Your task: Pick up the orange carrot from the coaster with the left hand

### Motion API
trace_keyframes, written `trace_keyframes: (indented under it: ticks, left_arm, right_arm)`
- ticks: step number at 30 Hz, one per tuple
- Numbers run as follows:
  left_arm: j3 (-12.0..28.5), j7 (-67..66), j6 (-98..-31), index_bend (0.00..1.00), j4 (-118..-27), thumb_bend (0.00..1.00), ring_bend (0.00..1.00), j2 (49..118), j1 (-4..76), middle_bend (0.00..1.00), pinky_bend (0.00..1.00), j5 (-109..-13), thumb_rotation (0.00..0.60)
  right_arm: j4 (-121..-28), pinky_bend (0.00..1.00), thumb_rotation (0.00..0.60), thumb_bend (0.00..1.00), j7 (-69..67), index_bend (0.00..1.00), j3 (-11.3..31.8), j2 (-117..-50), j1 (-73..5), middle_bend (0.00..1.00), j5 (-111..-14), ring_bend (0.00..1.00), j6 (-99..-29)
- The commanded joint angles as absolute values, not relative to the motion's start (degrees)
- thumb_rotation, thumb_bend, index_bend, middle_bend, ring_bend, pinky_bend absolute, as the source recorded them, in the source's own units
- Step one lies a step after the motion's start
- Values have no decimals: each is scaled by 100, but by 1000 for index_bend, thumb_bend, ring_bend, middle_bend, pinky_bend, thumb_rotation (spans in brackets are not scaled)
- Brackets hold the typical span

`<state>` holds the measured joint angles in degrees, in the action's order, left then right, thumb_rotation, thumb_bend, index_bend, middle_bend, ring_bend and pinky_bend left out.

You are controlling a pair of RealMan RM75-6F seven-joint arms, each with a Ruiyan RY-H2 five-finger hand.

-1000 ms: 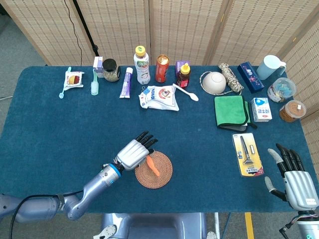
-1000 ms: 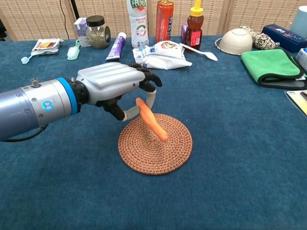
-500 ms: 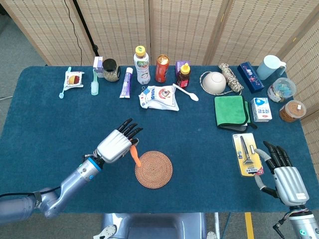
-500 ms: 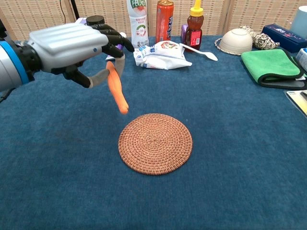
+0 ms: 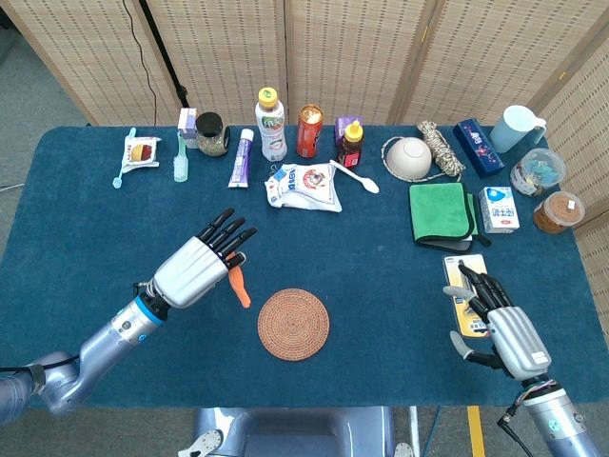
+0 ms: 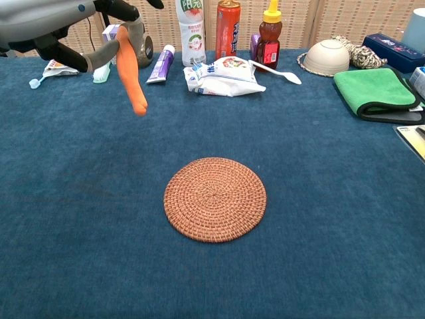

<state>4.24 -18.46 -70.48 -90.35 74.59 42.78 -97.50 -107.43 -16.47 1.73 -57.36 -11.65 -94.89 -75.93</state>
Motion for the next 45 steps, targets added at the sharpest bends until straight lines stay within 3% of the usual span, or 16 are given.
trace_keyframes:
  ticks: [1,24,45]
  left_arm:
    - [449,-1818,-7103,674,-9014,587,88,7405,4299,169,0,-9855,600]
    - [745,-2242,-7022,671,-8967,584,62,7695,4869,165,0,-10634,600]
    - [906,-2776,-6688,672,-8925,584,38,8115,5192,143,0,-10628,600]
  right_arm:
    - [-10773,0,600,437,-1904,227,185,-5776,-1376,0,-9504,0,-7346]
    - [-10740,0,600,437,-4031,239,277,-6112,-2602,9,-9076,0,-5715]
    - [-10587,0,600,436,-5866,347,361,-6323,-3298,22,-8988,0,-5046]
